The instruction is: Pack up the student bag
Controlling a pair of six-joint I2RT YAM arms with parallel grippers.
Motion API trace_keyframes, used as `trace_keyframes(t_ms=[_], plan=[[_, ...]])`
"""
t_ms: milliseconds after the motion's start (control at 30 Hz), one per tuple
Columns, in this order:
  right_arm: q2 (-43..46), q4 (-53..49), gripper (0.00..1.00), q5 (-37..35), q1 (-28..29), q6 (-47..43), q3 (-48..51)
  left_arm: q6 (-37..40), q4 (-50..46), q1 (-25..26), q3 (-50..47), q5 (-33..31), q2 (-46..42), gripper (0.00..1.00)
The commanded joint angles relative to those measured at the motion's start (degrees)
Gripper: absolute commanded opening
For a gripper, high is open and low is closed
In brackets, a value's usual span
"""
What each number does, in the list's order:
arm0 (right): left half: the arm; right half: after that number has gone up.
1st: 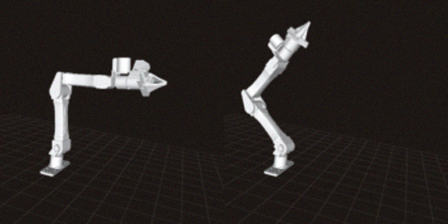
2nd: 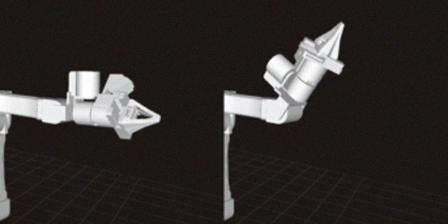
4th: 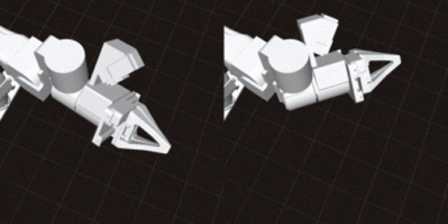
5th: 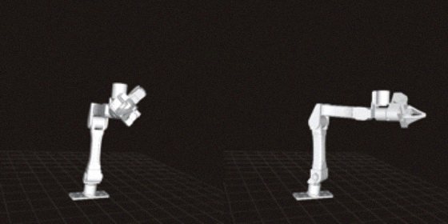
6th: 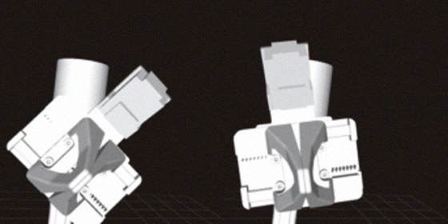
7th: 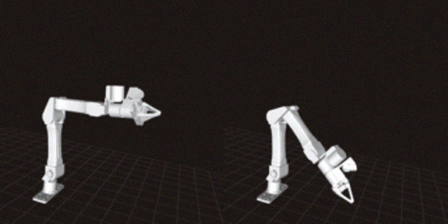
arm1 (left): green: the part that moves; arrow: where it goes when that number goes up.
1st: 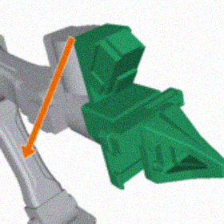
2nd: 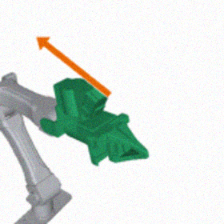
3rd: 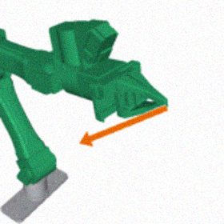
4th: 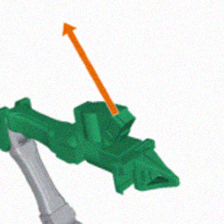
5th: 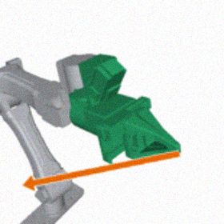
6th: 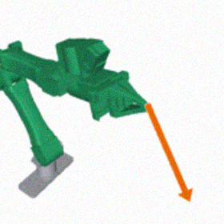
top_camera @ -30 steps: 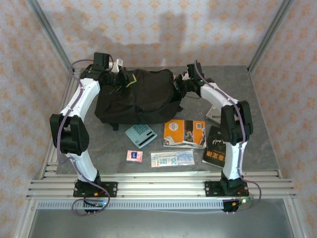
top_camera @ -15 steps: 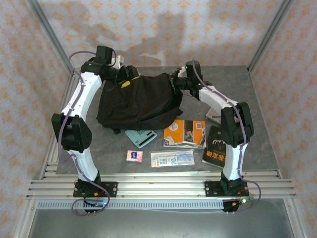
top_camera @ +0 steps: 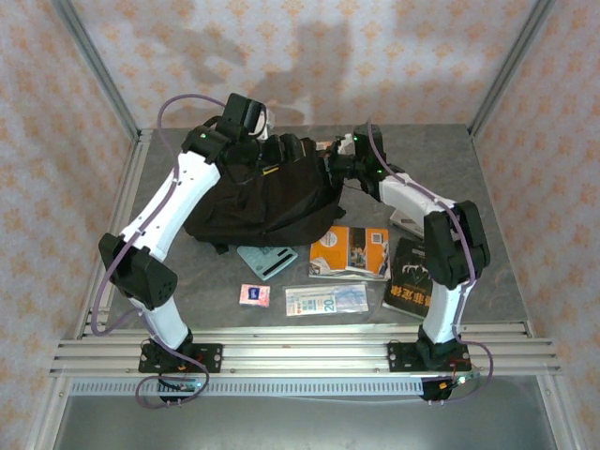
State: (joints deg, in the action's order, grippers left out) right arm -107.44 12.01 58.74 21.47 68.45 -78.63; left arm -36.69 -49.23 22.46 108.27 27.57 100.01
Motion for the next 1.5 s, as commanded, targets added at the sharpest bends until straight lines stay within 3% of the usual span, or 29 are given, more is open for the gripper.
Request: trace_keyframes(t_ms=[0,533,667,967,1100,1167,1300,1467], plan=[[3.37,5.10,0.00,0.55,0.80,1.32,1.02,-2.72,-1.30,-0.22,2.33,-1.09,1.33,0.76],[2.39,7.85,0.00,1.37,2.88,1.56,1.57,-3.22,-2.02,-0.06,8.89,1.92,8.96,0.73],[2.50,7.70,0.00,1.50,2.96,1.26,1.70,-3.13,-2.99,0.11,10.85,1.11,12.11,0.63],[2.84,4.89,0.00,0.91,2.96,-1.37,1.58,-2.29,-6.17,0.39,13.65,-1.10,14.13,0.18],[4.56,-2.30,0.00,-1.75,2.96,-6.75,0.90,-1.91,-7.09,0.35,15.23,-2.56,13.11,0.03],[5.64,-10.72,0.01,-5.06,2.95,-11.76,-0.64,-1.89,-8.34,0.15,16.34,-3.33,13.05,0.00],[11.32,-34.10,0.19,-20.57,3.05,-25.43,-4.75,-3.06,-9.72,-0.44,16.63,-5.18,11.94,0.00],[22.86,-38.08,0.35,-27.47,3.52,-29.05,4.04,-4.65,-10.57,-1.83,16.45,-4.95,11.31,0.00]])
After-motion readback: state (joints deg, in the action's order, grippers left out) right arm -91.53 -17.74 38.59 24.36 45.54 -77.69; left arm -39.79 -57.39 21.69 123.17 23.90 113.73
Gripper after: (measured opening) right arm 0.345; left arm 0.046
